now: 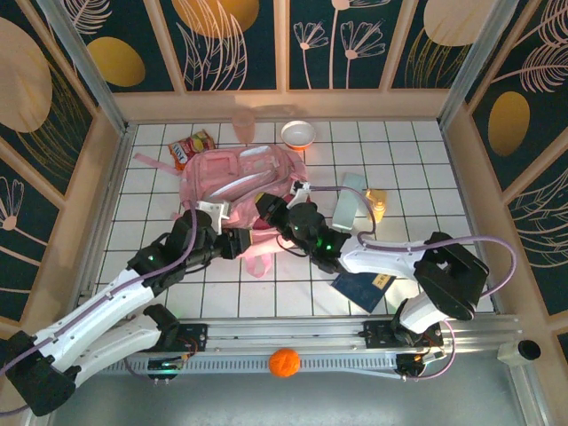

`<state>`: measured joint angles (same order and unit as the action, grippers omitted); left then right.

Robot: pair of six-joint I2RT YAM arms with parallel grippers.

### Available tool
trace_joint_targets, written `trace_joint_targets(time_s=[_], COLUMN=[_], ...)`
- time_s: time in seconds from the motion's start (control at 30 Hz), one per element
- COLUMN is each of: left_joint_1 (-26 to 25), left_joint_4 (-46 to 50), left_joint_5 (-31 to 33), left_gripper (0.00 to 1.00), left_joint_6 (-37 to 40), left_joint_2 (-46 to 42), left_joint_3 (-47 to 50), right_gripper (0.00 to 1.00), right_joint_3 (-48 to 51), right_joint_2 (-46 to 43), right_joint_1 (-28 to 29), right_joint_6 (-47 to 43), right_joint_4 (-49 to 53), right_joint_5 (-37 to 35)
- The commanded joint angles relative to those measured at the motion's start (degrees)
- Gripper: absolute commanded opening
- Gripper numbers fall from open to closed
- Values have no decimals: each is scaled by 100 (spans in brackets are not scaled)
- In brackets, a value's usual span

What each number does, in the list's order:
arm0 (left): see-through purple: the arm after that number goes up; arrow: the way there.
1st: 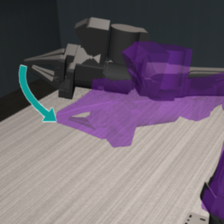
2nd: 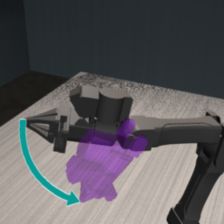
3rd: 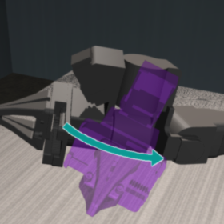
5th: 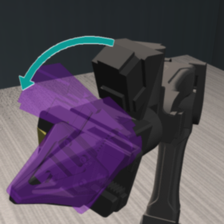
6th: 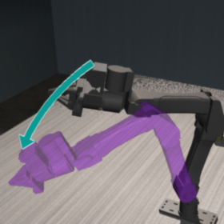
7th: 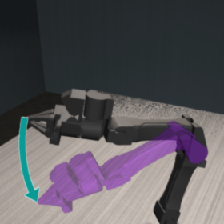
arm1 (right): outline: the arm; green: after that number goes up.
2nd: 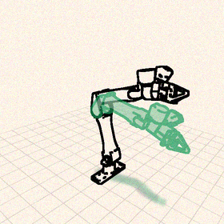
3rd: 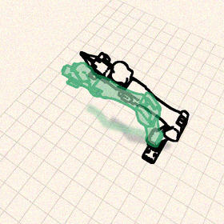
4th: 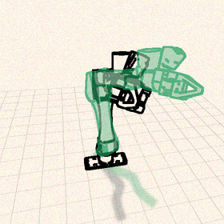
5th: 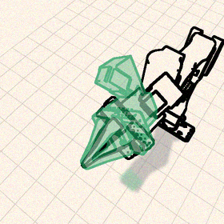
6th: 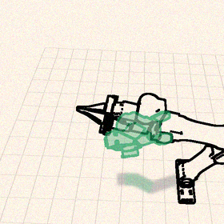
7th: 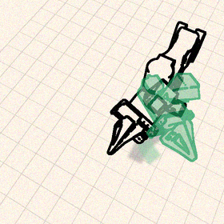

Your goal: Pack the student bag

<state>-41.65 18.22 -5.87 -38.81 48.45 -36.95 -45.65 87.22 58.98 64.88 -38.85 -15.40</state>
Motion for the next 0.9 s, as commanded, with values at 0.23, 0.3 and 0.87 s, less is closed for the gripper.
trace_joint_targets(time_s=[0.23,0.3,0.87], left_joint_1=[-264,-264,-291], left_joint_4=[-36,-68,-329], left_joint_5=[961,1131,1140], left_gripper=[38,38,0], left_joint_6=[-383,-420,-671], left_joint_2=[353,408,679], left_joint_3=[43,45,48], right_gripper=[0,0,0], right_joint_3=[-466,-504,-713], right_joint_2=[136,139,133], right_joint_1=[130,170,387], right_joint_6=[-125,-147,-271], right_joint_4=[-576,-525,250], right_joint_5=[-283,-334,-442])
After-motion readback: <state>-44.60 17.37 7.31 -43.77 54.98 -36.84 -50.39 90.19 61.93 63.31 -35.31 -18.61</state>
